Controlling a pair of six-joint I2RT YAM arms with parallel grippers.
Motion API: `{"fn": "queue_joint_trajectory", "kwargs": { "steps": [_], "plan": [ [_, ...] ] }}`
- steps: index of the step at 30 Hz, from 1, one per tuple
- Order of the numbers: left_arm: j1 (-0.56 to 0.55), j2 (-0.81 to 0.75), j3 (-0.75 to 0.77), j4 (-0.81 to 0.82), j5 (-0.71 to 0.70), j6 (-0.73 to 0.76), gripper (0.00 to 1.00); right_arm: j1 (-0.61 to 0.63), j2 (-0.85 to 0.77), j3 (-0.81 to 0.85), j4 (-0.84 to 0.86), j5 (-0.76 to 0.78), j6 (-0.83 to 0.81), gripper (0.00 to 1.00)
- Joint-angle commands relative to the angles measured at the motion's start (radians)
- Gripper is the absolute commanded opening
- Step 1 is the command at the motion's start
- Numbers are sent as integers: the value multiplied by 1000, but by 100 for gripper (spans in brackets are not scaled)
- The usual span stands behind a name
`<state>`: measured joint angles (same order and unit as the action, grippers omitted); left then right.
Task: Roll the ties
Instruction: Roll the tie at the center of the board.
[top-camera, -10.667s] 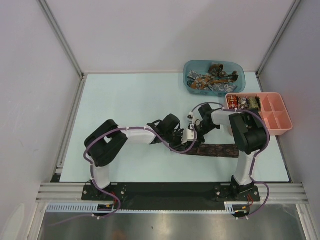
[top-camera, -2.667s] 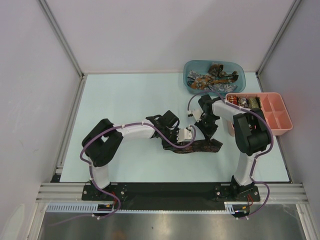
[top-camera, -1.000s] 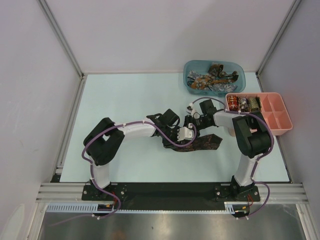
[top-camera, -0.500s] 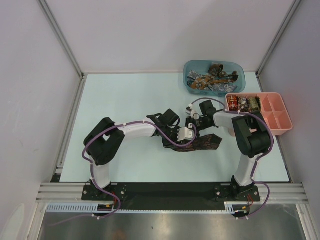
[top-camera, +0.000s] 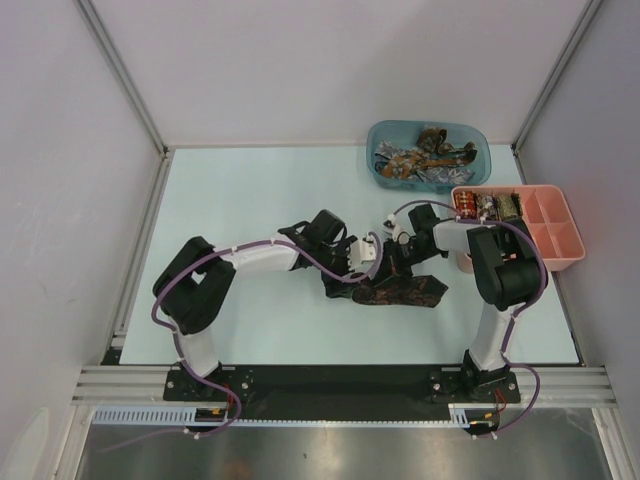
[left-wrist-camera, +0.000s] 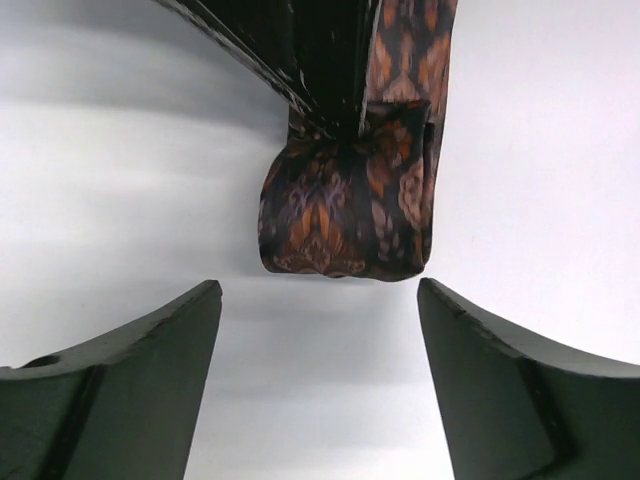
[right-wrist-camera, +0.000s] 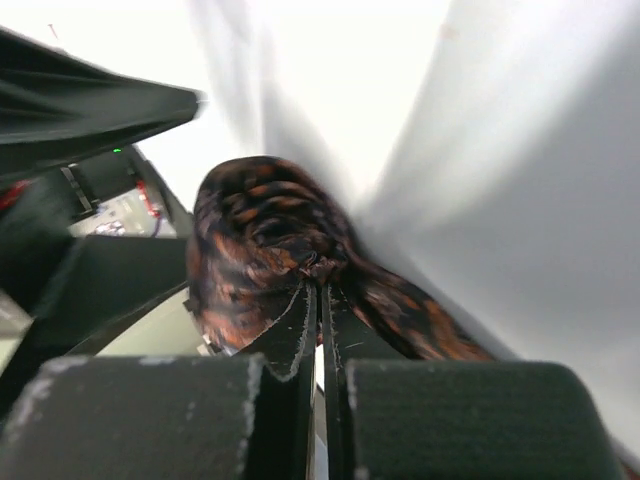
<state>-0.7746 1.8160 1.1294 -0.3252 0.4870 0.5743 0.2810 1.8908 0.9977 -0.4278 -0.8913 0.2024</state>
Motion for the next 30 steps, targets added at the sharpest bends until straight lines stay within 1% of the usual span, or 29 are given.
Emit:
{"fn": "queue_joint_trajectory", "kwargs": {
  "steps": [1, 9, 15, 16, 19, 20, 22, 23, 25, 26, 27, 28, 29, 30],
  "plan": [
    [1, -41, -5, 97, 85, -74, 86, -12, 8, -22, -98, 130, -89, 0],
    [-8, 37, 38, 176, 179, -174, 90, -14, -7, -11, -169, 209, -136, 0],
    [-38, 100, 63, 219, 213, -229, 91, -8, 2, -4, -186, 223, -149, 0],
    [-48, 108, 66, 232, 225, -243, 91, -6, 7, -2, -186, 224, -149, 0],
    [-64, 141, 76, 233, 236, -248, 85, -3, 11, 4, -180, 221, -144, 0],
    [-69, 152, 78, 232, 231, -240, 79, -2, 13, 7, -178, 212, -144, 0],
    [-86, 161, 78, 218, 207, -206, 70, -2, 14, 19, -178, 195, -139, 0],
    [-92, 163, 78, 209, 168, -191, 58, 0, 13, 22, -177, 183, -139, 0],
    [-104, 161, 79, 183, 125, -157, 46, -2, 5, 36, -178, 169, -141, 0],
    [-106, 160, 79, 167, 107, -145, 36, -9, -2, 44, -190, 148, -144, 0],
    [-107, 158, 82, 134, 78, -116, 32, -16, -7, 53, -203, 138, -158, 5],
    [-109, 157, 82, 117, 59, -104, 28, -23, -10, 76, -221, 129, -169, 8],
    [-109, 157, 82, 101, 41, -93, 22, -43, -18, 87, -261, 111, -178, 11],
    [-109, 154, 81, 69, 4, -67, 20, -52, -24, 96, -279, 103, -184, 17]
  ]
}}
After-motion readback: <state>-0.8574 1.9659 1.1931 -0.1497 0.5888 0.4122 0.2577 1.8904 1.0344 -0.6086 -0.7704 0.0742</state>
